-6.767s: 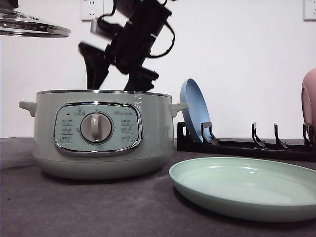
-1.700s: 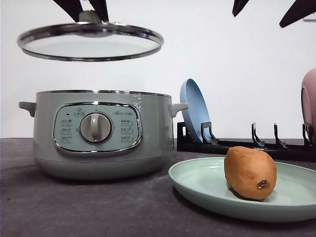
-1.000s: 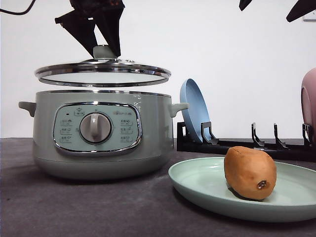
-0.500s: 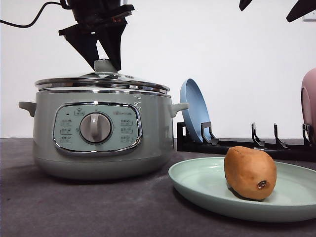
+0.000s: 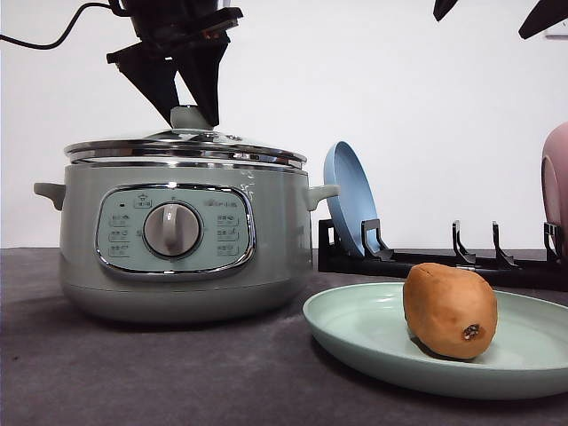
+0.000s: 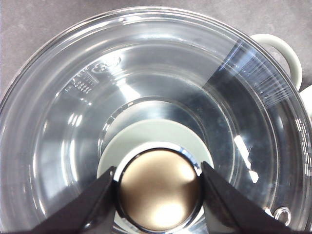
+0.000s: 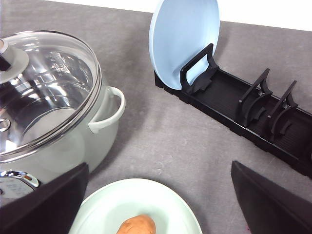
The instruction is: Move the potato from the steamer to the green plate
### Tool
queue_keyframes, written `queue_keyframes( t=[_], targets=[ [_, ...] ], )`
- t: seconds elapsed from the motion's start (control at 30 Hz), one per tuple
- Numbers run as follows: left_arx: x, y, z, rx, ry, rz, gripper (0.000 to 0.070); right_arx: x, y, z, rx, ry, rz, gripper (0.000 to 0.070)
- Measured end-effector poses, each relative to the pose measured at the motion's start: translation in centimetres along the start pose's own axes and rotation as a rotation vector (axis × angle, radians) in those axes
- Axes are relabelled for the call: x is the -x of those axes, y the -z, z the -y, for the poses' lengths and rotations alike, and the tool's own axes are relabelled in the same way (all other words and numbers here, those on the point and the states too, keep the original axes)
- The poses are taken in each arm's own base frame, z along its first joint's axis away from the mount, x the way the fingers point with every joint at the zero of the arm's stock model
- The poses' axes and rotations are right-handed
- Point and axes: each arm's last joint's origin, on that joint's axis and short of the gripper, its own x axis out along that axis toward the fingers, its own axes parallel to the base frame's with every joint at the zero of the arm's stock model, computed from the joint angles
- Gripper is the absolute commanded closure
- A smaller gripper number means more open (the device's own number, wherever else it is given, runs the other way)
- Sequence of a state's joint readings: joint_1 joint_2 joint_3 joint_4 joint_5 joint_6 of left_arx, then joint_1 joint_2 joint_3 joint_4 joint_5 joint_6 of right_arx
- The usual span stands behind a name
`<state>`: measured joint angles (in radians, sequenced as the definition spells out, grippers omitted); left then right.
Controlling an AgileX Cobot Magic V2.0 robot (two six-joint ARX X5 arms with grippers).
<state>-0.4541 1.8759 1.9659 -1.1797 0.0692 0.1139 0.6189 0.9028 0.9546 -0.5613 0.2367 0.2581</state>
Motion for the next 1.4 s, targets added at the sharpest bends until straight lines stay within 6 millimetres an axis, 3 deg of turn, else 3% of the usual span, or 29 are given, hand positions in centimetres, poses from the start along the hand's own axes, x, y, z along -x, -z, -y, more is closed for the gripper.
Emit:
queue_keyframes(
  t=[1.2, 1.27, 1.3, 1.4],
  targets=[
    [-1.2, -0.2, 0.4, -0.010, -0.010, -0.028, 0.0698, 0.0, 0.0, 0.0, 0.000, 0.000, 0.000, 0.0110],
    [-1.2, -0.2, 0.5, -0.010, -0.010, -0.028, 0.0635, 0.0, 0.0, 0.0, 0.000, 0.000, 0.000, 0.0110],
    [-1.2, -0.2, 0.5, -0.010, -0.009, -0.029, 0.0565, 0.0, 0.0, 0.0, 0.000, -0.001, 0.000, 0.0110],
    [-1.2, -0.2, 0.5, -0.001, -0.011, -0.032, 0.0273, 0.0, 0.0, 0.0, 0.000, -0.001, 0.000, 0.0110]
  ],
)
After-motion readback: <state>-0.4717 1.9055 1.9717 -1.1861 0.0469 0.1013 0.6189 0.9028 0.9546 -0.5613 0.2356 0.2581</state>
